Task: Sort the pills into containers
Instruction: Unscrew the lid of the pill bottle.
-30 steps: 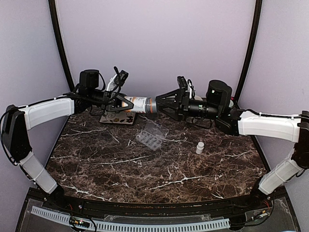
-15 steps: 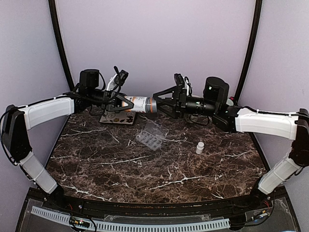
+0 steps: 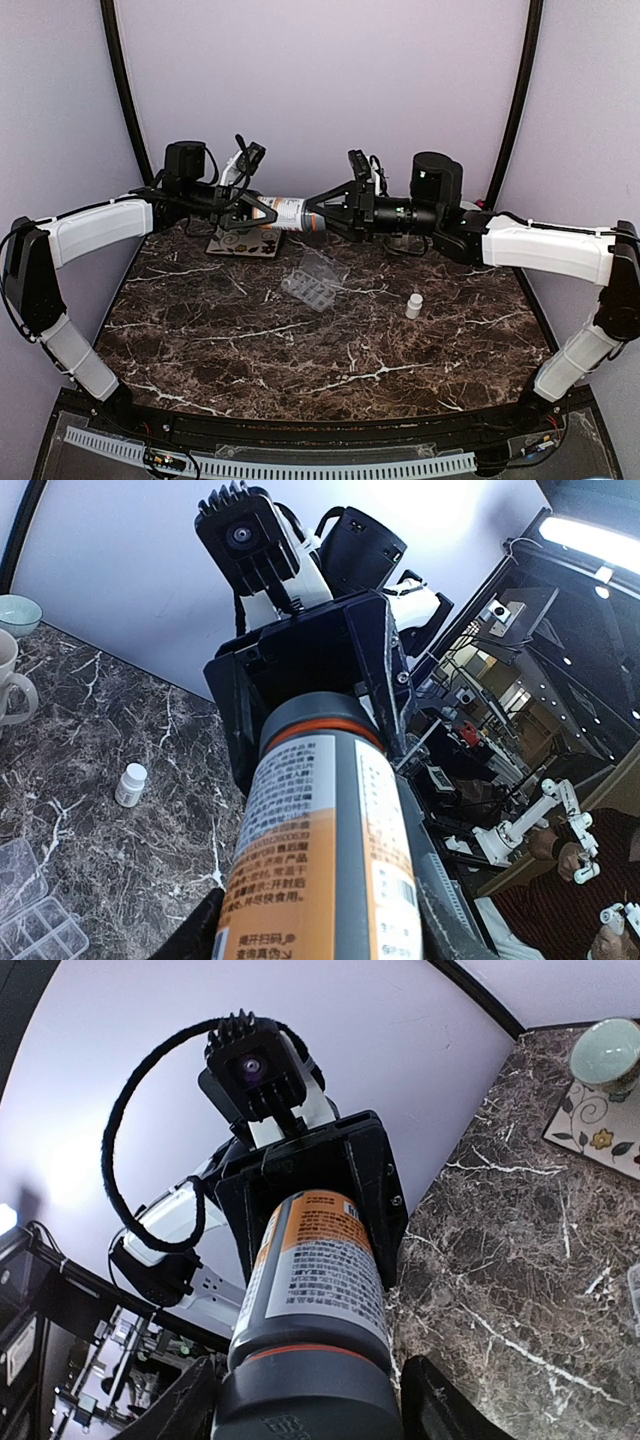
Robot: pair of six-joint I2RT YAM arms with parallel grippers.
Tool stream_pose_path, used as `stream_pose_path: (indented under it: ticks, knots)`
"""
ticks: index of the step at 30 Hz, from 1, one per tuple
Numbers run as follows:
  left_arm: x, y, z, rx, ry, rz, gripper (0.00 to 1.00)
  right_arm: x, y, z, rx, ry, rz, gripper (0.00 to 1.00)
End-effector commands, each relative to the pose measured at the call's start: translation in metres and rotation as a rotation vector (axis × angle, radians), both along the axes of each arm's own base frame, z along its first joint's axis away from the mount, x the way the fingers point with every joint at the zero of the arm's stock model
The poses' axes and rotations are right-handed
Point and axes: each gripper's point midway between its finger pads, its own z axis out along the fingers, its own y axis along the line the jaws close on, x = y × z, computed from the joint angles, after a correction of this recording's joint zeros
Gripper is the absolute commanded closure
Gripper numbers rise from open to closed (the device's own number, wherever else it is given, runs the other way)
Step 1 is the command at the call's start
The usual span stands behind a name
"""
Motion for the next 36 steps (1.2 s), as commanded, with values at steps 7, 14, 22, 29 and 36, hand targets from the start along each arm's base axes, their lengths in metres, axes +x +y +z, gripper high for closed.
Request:
stream_pose_path:
  ticks: [7, 14, 22, 29, 36]
  knots:
    - [-0.001, 0.000, 0.010, -0.023, -0.061, 0.022, 1.00, 0.002, 0.001, 0.000, -0.060, -0.116, -0.031, 0.61]
    - [-0.003, 0.001, 0.005, -0.043, -0.043, 0.031, 1.00, 0.003, -0.005, -0.004, -0.112, -0.250, -0.054, 0.60]
    - [-0.009, 0.004, 0.002, -0.054, -0.031, 0.030, 1.00, -0.001, -0.010, -0.009, -0.094, -0.348, -0.027, 0.55]
    - [-0.011, 0.005, -0.002, -0.050, -0.022, 0.029, 1.00, 0.002, -0.018, -0.014, -0.077, -0.375, -0.027, 0.53]
    - [-0.010, 0.006, -0.009, -0.047, -0.016, 0.043, 1.00, 0.005, -0.026, -0.012, -0.057, -0.376, -0.047, 0.52]
